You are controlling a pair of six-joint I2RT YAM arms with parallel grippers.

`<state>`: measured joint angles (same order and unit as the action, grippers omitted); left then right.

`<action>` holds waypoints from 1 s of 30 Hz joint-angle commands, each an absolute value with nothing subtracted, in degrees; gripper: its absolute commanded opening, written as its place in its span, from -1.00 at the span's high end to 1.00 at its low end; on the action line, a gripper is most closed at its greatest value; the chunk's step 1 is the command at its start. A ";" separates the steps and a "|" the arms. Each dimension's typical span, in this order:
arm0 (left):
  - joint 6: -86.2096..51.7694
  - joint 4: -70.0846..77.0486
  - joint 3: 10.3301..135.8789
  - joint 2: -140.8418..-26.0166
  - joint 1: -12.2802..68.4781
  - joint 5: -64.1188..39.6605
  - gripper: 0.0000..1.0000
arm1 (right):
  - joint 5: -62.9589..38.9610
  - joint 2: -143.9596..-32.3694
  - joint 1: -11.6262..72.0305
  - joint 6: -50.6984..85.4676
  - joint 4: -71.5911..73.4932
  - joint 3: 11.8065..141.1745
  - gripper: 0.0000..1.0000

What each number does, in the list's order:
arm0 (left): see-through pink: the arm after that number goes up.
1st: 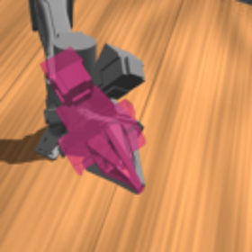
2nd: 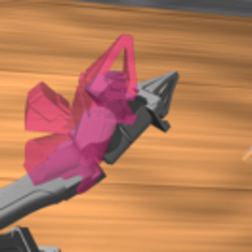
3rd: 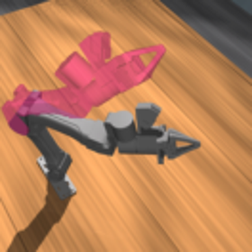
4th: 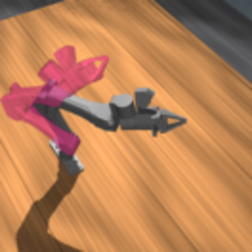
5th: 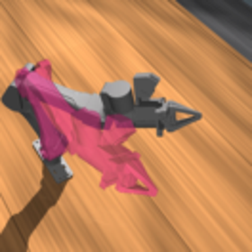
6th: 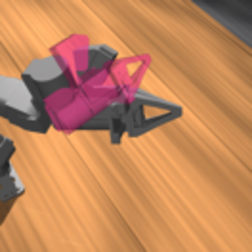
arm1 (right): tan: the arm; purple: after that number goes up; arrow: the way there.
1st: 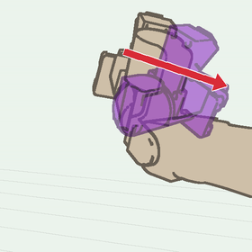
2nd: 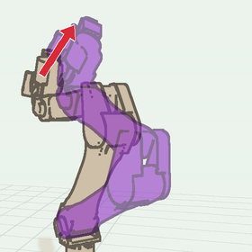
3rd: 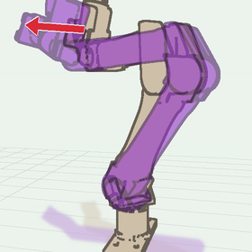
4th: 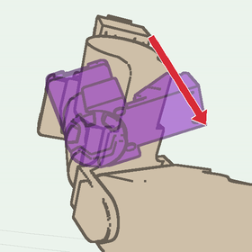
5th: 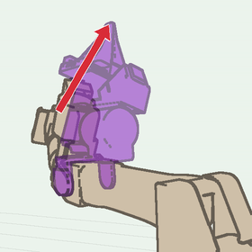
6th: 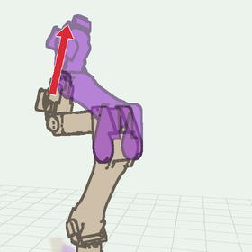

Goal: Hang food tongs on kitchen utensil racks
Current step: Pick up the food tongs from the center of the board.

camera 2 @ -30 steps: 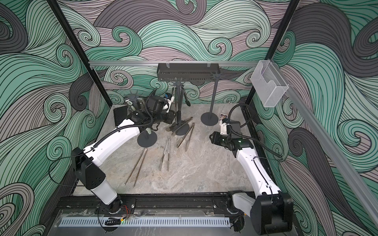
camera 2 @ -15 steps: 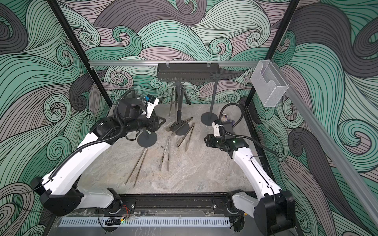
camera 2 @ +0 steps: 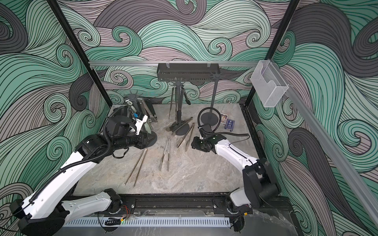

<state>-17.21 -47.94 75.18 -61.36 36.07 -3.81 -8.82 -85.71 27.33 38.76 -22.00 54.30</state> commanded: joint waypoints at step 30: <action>-15.74 -44.74 71.67 -59.15 35.07 -8.09 0.08 | 7.99 -113.78 29.84 49.71 -26.29 72.92 -0.01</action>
